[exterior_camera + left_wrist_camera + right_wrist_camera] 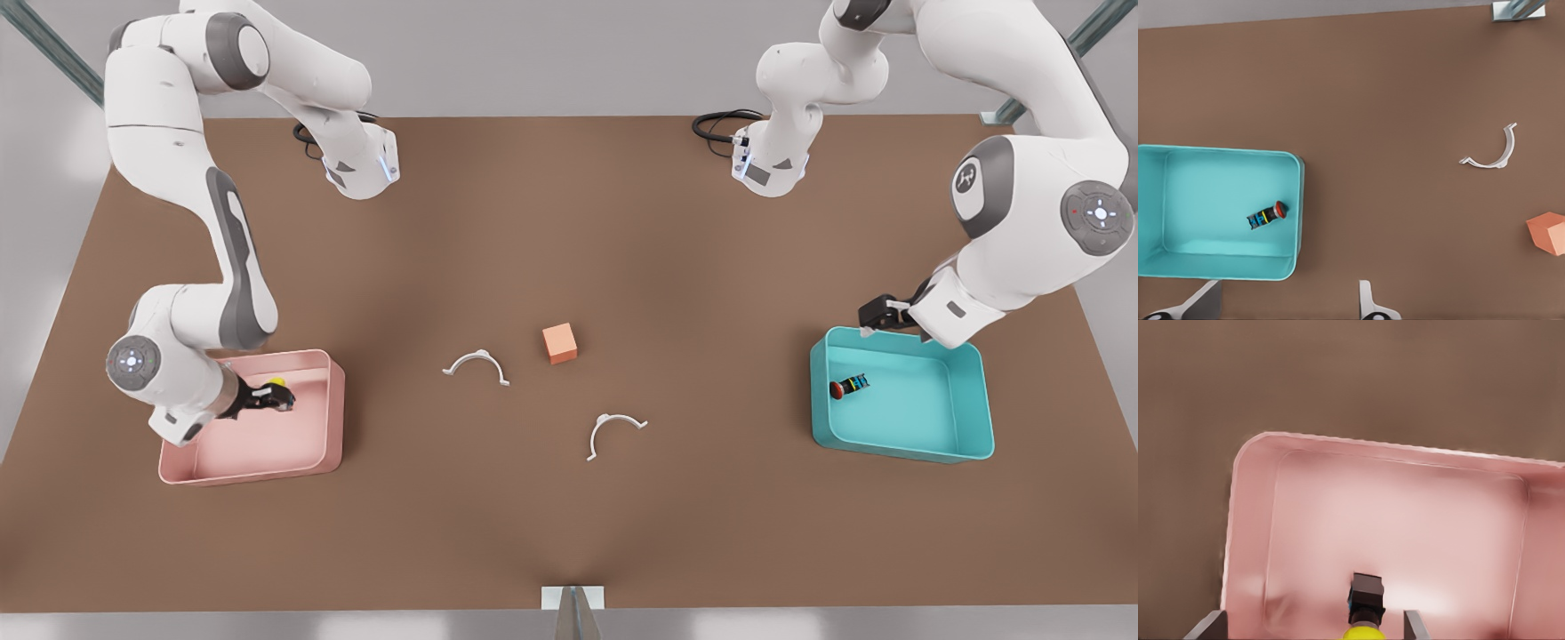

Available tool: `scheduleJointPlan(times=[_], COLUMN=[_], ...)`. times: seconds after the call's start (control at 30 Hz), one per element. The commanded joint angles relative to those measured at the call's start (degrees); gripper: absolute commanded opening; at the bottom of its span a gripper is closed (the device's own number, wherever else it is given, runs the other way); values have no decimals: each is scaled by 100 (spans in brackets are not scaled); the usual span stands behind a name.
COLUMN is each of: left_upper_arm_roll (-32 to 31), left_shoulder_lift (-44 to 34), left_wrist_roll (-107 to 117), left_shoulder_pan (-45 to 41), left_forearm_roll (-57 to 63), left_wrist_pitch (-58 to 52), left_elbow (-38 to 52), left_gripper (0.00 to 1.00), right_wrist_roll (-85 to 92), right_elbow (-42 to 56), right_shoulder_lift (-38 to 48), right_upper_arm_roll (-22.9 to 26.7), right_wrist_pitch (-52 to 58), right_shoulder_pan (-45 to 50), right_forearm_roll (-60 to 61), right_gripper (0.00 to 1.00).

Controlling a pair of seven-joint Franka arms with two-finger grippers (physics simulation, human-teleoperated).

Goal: Place the red button in the blue storage box with the left arm, and place the yellow button in the pink storage box with the right arm

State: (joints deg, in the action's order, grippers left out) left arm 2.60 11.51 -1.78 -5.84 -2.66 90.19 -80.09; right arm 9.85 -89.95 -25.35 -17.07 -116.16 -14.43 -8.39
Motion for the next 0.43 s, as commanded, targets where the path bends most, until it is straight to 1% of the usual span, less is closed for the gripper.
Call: scheduleJointPlan(times=[0.0,0.03,0.07,0.1,0.13,0.17,0.23,0.27,0.3,0.33,0.37,0.4], left_upper_arm_roll=[-5,-14,-14,-5,-14,-14,-14,-14,-14,-14,-14,-14], left_shoulder_lift=[-8,-8,1,1,1,10,10,10,1,1,1,1], left_wrist_roll=[293,293,293,293,293,293,301,301,301,301,301,293], left_shoulder_pan=[-5,-5,-5,-5,-5,-14,-14,-14,-58,-84,-84,-84], left_forearm_roll=[20,11,11,11,11,11,11,11,11,11,11,11], left_wrist_pitch=[-37,-28,-28,-28,-28,-28,-28,-28,-37,-37,-37,-37], left_elbow=[11,37,46,108,108,125,134,134,134,134,134,134], left_gripper=[100,100,100,100,100,100,100,100,100,100,100,100], right_wrist_roll=[-721,-739,-809,-976,-827,-871,-888,-976,-1223,-1223,-995,-959], right_elbow=[899,1585,1638,1638,1673,2164,2289,2009,1543,631,469,469], right_shoulder_lift=[127,206,381,399,390,391,390,1064,1470,2094,2148,2070], right_upper_arm_roll=[-464,-517,-569,-701,-728,-780,-833,-458,107,264,1240,1338], right_wrist_pitch=[1587,2386,2589,2590,2607,2730,2801,2818,2792,2434,2326,2361], right_shoulder_pan=[28,28,20,28,28,28,-24,429,854,863,1240,1268], right_forearm_roll=[-22,-14,4,-31,-22,-5,4,-74,-137,29,848,830], right_gripper=[100,100,100,100,100,100,100,100,100,100,100,100])
